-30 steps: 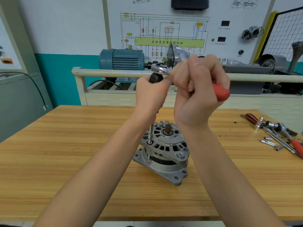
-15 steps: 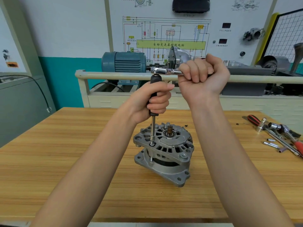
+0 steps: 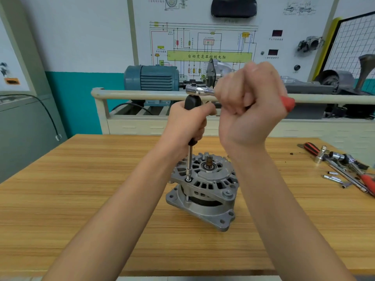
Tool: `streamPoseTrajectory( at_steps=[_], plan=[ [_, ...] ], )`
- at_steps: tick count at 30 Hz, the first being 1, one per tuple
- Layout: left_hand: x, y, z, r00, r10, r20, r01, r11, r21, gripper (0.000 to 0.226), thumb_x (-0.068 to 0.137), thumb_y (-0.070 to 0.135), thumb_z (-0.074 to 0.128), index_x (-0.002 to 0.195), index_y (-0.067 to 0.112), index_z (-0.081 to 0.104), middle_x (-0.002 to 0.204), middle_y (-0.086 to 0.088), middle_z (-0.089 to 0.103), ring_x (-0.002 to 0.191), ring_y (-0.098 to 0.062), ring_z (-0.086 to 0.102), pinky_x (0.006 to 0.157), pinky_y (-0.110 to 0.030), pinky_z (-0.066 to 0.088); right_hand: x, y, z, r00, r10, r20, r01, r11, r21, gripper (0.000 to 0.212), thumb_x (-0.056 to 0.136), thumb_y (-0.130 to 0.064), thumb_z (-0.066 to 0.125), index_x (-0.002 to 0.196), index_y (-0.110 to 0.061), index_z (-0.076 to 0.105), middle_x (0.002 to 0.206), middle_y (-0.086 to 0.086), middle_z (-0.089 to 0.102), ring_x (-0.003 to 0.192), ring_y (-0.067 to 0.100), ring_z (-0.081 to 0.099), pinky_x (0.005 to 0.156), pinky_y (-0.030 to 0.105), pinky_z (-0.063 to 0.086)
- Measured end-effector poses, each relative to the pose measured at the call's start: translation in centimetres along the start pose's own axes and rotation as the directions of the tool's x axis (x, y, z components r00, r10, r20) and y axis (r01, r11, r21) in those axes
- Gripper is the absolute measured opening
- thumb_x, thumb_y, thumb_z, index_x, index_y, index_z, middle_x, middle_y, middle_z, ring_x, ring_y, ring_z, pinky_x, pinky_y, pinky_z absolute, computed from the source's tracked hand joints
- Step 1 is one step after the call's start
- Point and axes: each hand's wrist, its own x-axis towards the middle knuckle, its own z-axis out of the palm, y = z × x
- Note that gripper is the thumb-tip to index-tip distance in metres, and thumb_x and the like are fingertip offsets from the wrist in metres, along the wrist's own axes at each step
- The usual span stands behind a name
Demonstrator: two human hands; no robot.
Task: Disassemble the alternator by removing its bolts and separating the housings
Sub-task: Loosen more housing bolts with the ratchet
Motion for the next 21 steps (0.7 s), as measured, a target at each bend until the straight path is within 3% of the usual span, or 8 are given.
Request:
streamPoseTrajectory(
  at_steps=[5, 8, 10, 13, 16, 19, 21],
  plan=[
    [0.1, 0.7, -1.5, 0.912, -0.04, 0.408, 0.065, 0.997, -0.047, 0.038, 0.081, 0.002, 0.061, 0.05, 0.017, 0.045, 0.045, 0.002, 0.037, 0.041, -0.014, 0.034, 0.045, -0.022, 0.031, 2.3, -1.7, -2.2, 0.929, 0.35, -0.123, -0.292, 0.895, 0.338, 0.045, 0.077, -0.008, 0.041, 0.035, -0.018, 0.03, 0.033, -0.004, 0.018, 0.033, 0.011, 0.012, 0.039, 0.02, 0.019],
    [-0.1, 0.8, -0.7, 0.913, -0.004, 0.409, 0.026, 0.999, -0.047, 0.037, 0.083, 0.001, 0.061, 0.053, 0.014, 0.044, 0.044, 0.0, 0.038, 0.04, -0.016, 0.038, 0.044, -0.023, 0.035, 3.0, -1.9, -3.0, 0.879, 0.433, -0.2, -0.311, 0.839, 0.446, 0.042, 0.074, -0.009, 0.043, 0.036, -0.017, 0.027, 0.032, -0.004, 0.018, 0.031, 0.01, 0.013, 0.036, 0.019, 0.017],
    [-0.2, 0.6, 0.2, 0.917, -0.003, 0.399, 0.029, 0.998, -0.06, 0.046, 0.087, 0.001, 0.057, 0.048, 0.017, 0.04, 0.04, 0.003, 0.032, 0.034, -0.012, 0.029, 0.039, -0.019, 0.029, 2.8, -1.9, -3.2, 0.873, 0.431, -0.228, -0.283, 0.828, 0.485, 0.044, 0.077, -0.008, 0.042, 0.036, -0.017, 0.027, 0.033, -0.004, 0.018, 0.033, 0.011, 0.01, 0.037, 0.019, 0.015],
    [-0.2, 0.5, 1.5, 0.965, -0.035, 0.258, 0.058, 0.995, -0.081, 0.052, 0.089, -0.001, 0.054, 0.046, 0.02, 0.034, 0.038, 0.006, 0.024, 0.031, -0.009, 0.018, 0.036, -0.014, 0.019, 2.0, -2.0, -3.0, 0.931, 0.309, -0.192, -0.216, 0.895, 0.391, 0.049, 0.083, -0.006, 0.039, 0.036, -0.018, 0.03, 0.033, -0.004, 0.019, 0.037, 0.012, 0.008, 0.04, 0.02, 0.016],
    [-0.5, 0.4, 2.7, 1.0, -0.026, 0.012, 0.026, 0.999, -0.034, 0.043, 0.086, -0.002, 0.054, 0.054, 0.017, 0.032, 0.04, 0.006, 0.027, 0.032, -0.01, 0.019, 0.037, -0.014, 0.019, 0.7, -1.6, -1.7, 1.0, 0.024, -0.015, -0.022, 0.991, 0.129, 0.045, 0.08, -0.002, 0.045, 0.041, -0.024, 0.035, 0.035, -0.008, 0.027, 0.034, 0.009, 0.018, 0.044, 0.022, 0.019],
    [-0.8, 0.2, 3.2, 0.986, 0.067, -0.153, -0.06, 0.997, 0.05, 0.037, 0.085, 0.005, 0.06, 0.058, 0.016, 0.038, 0.05, 0.001, 0.035, 0.044, -0.014, 0.028, 0.039, -0.017, 0.026, -1.0, -0.9, -0.1, 0.979, -0.183, 0.085, 0.195, 0.965, -0.173, 0.036, 0.075, -0.009, 0.054, 0.049, -0.03, 0.043, 0.043, -0.012, 0.035, 0.039, 0.008, 0.027, 0.05, 0.026, 0.022],
    [-1.0, 0.1, 2.9, 0.985, 0.074, -0.155, -0.068, 0.997, 0.045, 0.037, 0.084, 0.003, 0.058, 0.057, 0.017, 0.037, 0.047, 0.004, 0.034, 0.043, -0.013, 0.028, 0.039, -0.016, 0.025, -1.2, -0.8, 0.3, 0.977, -0.19, 0.097, 0.206, 0.959, -0.193, 0.035, 0.075, -0.01, 0.055, 0.049, -0.029, 0.043, 0.043, -0.012, 0.035, 0.039, 0.008, 0.027, 0.051, 0.026, 0.021]
  ],
)
